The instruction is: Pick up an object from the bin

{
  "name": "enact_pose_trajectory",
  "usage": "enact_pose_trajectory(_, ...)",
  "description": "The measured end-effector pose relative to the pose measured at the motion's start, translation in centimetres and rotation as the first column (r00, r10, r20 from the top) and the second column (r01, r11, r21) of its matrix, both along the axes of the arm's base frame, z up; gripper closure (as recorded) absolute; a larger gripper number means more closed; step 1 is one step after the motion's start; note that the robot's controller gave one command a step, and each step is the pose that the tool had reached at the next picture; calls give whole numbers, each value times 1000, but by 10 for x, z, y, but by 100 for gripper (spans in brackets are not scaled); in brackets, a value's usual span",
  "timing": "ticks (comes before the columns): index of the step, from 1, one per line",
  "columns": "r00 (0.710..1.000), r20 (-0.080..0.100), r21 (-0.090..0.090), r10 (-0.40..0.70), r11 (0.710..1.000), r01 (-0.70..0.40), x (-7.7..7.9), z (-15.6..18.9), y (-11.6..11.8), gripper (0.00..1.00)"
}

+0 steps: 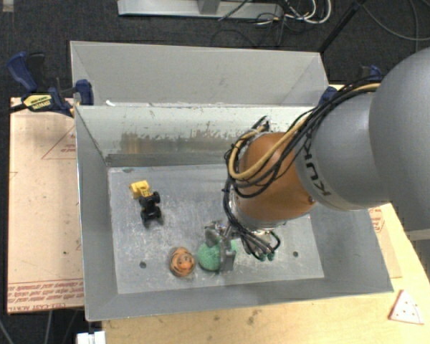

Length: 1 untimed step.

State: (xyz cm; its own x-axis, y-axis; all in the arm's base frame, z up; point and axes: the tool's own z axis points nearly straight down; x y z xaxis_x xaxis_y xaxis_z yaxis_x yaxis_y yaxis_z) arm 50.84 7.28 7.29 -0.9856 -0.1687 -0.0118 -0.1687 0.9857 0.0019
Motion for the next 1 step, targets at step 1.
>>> enact_pose_trajectory(1,1000,-5,-2,22,1000,-22,7,160,9,100)
